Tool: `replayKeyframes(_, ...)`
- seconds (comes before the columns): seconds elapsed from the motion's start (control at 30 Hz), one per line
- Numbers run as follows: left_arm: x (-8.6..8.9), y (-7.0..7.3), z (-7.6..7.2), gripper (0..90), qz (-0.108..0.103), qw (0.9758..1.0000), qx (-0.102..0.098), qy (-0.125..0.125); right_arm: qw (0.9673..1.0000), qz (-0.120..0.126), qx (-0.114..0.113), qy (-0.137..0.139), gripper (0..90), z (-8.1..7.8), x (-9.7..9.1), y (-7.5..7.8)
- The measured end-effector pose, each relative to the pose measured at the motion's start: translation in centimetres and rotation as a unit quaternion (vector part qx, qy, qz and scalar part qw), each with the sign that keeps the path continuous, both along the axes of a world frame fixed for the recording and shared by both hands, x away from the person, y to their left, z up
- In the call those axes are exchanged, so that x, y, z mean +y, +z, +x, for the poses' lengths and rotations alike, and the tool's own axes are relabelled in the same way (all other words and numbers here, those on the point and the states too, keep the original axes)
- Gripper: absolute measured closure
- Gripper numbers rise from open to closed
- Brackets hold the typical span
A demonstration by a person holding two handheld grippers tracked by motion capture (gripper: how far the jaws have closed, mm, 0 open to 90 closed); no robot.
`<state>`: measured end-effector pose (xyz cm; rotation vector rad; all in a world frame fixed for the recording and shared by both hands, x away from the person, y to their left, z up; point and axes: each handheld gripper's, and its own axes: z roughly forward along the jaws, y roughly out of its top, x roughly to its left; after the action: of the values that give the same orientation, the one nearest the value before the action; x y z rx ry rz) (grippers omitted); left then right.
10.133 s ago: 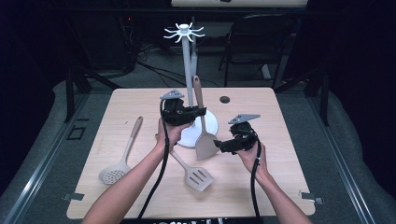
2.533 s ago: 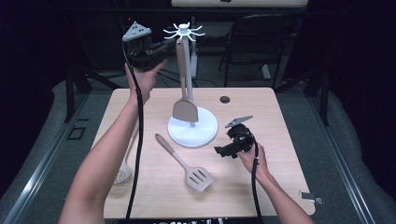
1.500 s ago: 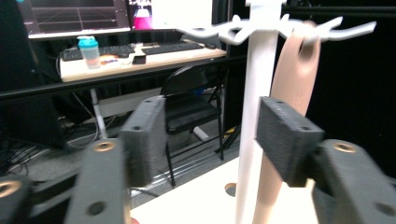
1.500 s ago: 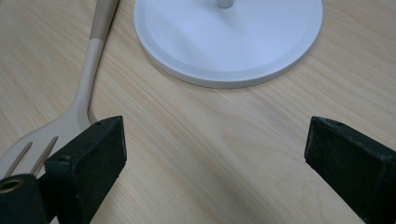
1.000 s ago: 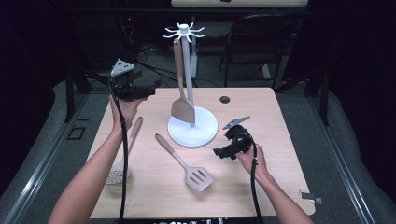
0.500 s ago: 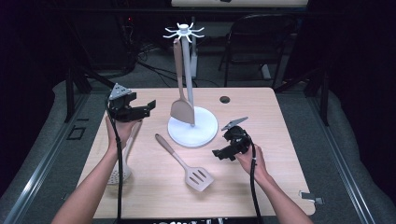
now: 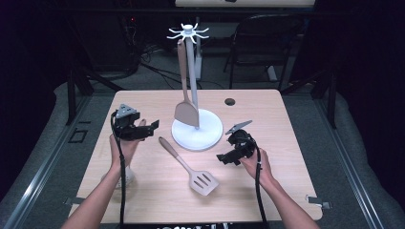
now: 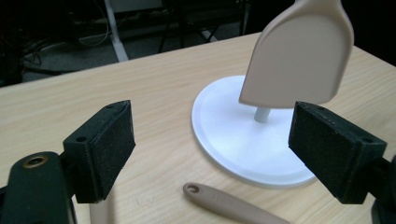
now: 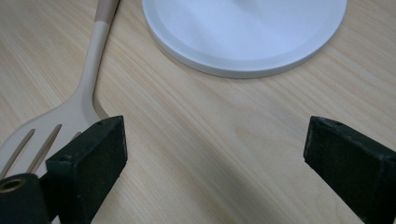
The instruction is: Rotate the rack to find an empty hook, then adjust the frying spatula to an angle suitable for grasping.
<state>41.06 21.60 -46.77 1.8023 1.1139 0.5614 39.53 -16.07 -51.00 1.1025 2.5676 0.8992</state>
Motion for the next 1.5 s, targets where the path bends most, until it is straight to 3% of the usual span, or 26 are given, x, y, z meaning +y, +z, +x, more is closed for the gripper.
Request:
replayKeyframes(0.33,0.4,-1.3,-0.4,13.4,0.003,0.9998,0.02,-0.001,1.0,0.0,0.002,0.003,5.9,0.0,0.3,-0.2)
replayKeyframes(0.73,0.0,-1.7,-0.4,12.2,0.001,0.9993,0.035,0.012,0.9999,-0.008,0.004,0.006,6.7,-0.1,0.4,-0.1)
replayKeyframes(1.0,0.1,-2.6,-0.7,10.1,-0.012,0.9978,0.062,0.022,0.9997,-0.02,-0.002,0.016,16.4,-1.3,0.9,0.5)
replayKeyframes(1.07,0.1,-2.8,-0.8,9.8,-0.008,0.9975,0.067,0.022,0.9996,-0.023,-0.01,0.015,22.1,-1.6,1.2,0.4)
replayKeyframes(1.17,-0.2,-2.9,-1.0,9.3,-0.008,0.9971,0.071,0.026,0.9994,-0.028,-0.002,0.02,34.8,-2.1,1.4,0.4)
replayKeyframes(1.2,-0.2,-2.9,-1.0,9.2,-0.008,0.9971,0.071,0.026,0.9994,-0.028,-0.002,0.02,34.8,-2.1,1.4,0.4)
replayKeyframes(1.23,-0.3,-3.0,-1.1,8.9,-0.003,0.9968,0.073,0.03,0.9994,-0.025,0.008,0.021,51.0,-2.8,1.5,0.3)
replayKeyframes(1.27,-0.4,-3.1,-1.2,8.9,0.002,0.9967,0.073,0.033,0.9994,-0.024,0.008,0.025,58.0,-3.0,1.6,0.3)
replayKeyframes(1.43,-0.4,-3.6,-1.3,8.7,0.001,0.9956,0.084,0.042,0.9992,-0.016,0.003,0.038,86.4,-4.5,2.4,0.6)
replayKeyframes(1.5,-0.4,-3.7,-1.3,8.6,0.0,0.9952,0.088,0.042,0.9989,-0.007,0.006,0.045,90.0,-5.0,2.7,0.7)
